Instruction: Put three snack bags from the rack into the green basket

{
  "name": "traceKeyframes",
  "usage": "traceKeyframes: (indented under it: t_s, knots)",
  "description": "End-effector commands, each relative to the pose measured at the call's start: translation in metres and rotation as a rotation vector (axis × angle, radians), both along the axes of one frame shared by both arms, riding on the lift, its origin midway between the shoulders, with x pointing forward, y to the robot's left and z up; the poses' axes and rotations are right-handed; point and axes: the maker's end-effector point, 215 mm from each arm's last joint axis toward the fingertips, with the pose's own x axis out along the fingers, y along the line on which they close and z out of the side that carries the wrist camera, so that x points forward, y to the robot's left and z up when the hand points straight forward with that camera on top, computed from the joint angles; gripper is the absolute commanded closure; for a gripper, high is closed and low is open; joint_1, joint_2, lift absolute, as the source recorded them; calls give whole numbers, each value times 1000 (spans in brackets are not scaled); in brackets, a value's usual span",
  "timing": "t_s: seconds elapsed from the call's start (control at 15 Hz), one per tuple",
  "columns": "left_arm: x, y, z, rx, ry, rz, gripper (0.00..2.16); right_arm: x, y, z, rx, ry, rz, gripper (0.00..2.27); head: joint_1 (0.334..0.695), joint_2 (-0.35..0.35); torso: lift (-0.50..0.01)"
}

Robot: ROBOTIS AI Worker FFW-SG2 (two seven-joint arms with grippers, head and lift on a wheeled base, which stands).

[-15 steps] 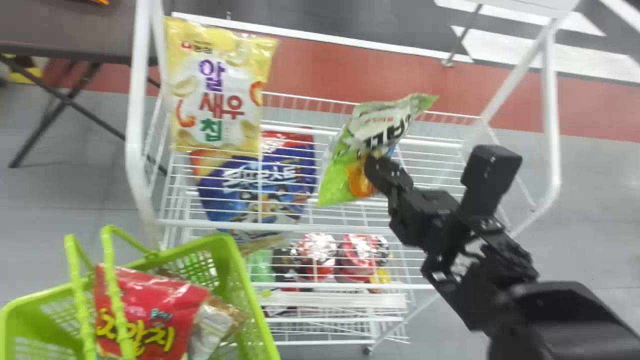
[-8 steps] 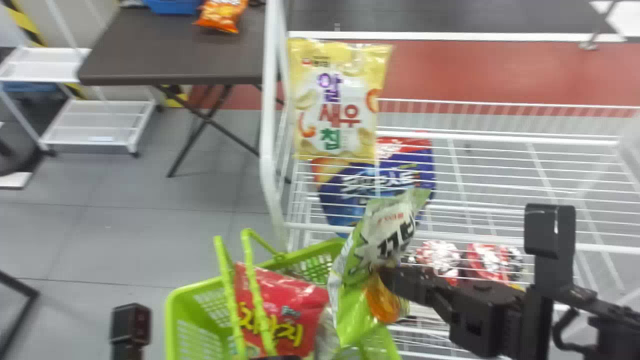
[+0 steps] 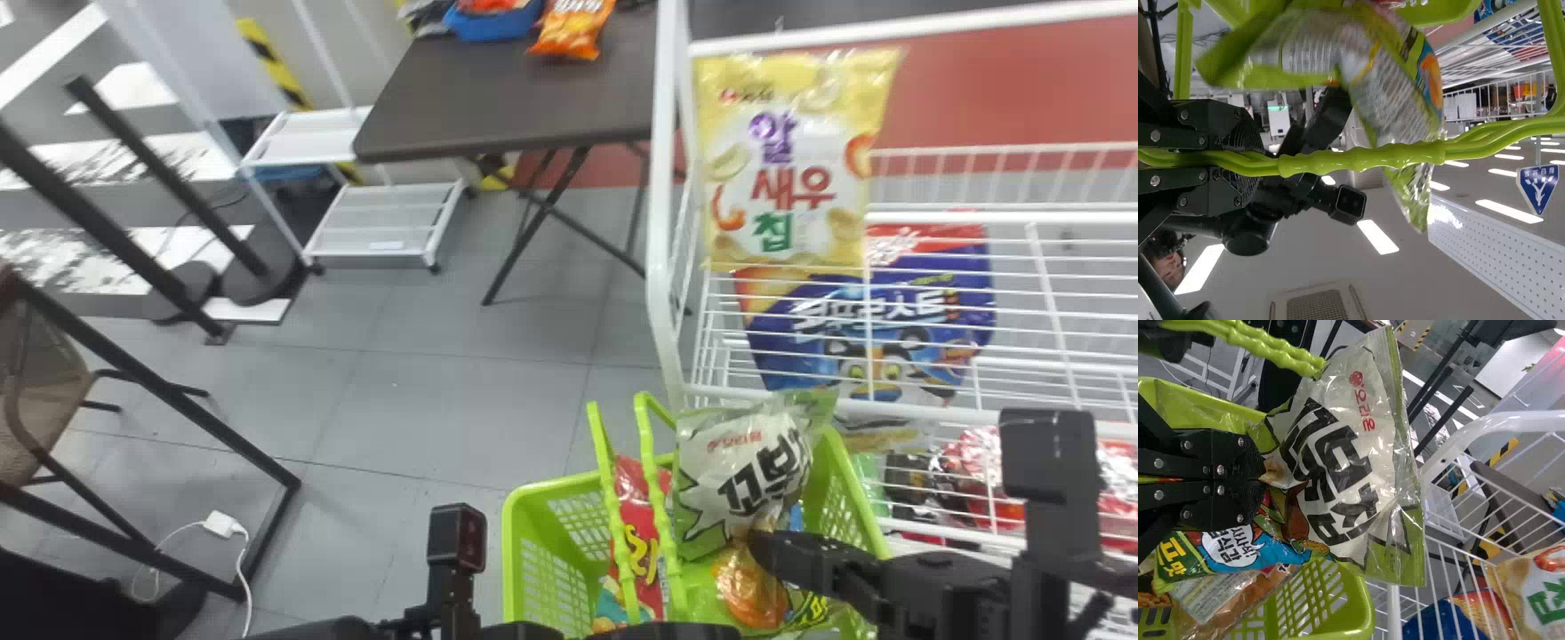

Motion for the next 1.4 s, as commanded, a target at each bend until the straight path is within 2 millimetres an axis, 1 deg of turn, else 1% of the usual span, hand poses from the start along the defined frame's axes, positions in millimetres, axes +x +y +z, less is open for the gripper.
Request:
traceKeyframes:
  t_s: [0.0,0.07,0.13,0.2,0.27,0.33,0.4,0.47,0.53,0.6,0.67,0.73,0.87,0.93,1.0,1.07,1.13,1.2,1.33]
  knots:
    - [0,1,2,-7,-5,0,2148,-2,-2,-21,-34,35,17,1615,695,337,0]
    - [1,2,2,-7,-2,2,2148,-13,-4,-35,-60,89,53,596,695,341,0]
    - [1,3,2,-6,-2,4,2148,-28,-6,-41,-76,141,97,-2,695,341,0]
    - [1,4,2,-5,-2,6,2148,-32,-5,-39,-59,151,109,-2,695,343,0]
    - [1,5,2,-5,0,10,2148,-31,-6,-28,-25,139,109,-2,695,350,0]
    - [1,5,2,-5,2,10,2148,-29,-10,-14,7,123,104,29,695,350,0]
    - [1,6,1,-5,3,12,2148,-23,-17,3,37,95,92,33,695,350,0]
    - [0,6,1,-5,5,12,2148,-15,-28,18,46,66,77,36,695,350,0]
    - [0,6,1,-4,5,11,2148,-9,-42,25,34,54,59,33,695,350,0]
    - [0,6,1,-4,5,11,2148,5,-58,36,14,19,32,36,695,333,0]
    - [-1,6,1,-4,5,11,2148,18,-76,37,-19,-7,-10,43,695,285,0]
    - [-1,6,1,-4,6,11,2148,30,-91,35,-63,-36,-50,46,695,255,0]
    - [-1,6,1,-6,7,12,2148,61,-129,19,-160,-128,-172,53,695,183,0]
    - [-1,6,0,-5,8,12,2148,77,-147,14,-201,-186,-228,56,695,111,0]
    - [-1,6,1,-6,7,12,2148,97,-172,16,-257,-294,-310,60,695,72,0]
    - [-1,6,0,-5,9,12,2148,109,-190,21,-285,-380,-370,60,695,38,0]
    - [-1,6,0,-6,11,12,2148,113,-206,23,-291,-446,-419,63,695,-4,0]
    - [-1,6,0,-6,11,12,2148,112,-219,22,-289,-485,-460,66,695,-69,0]
    - [-1,6,0,-6,8,12,2148,108,-240,26,-282,-579,-546,70,695,-110,0]
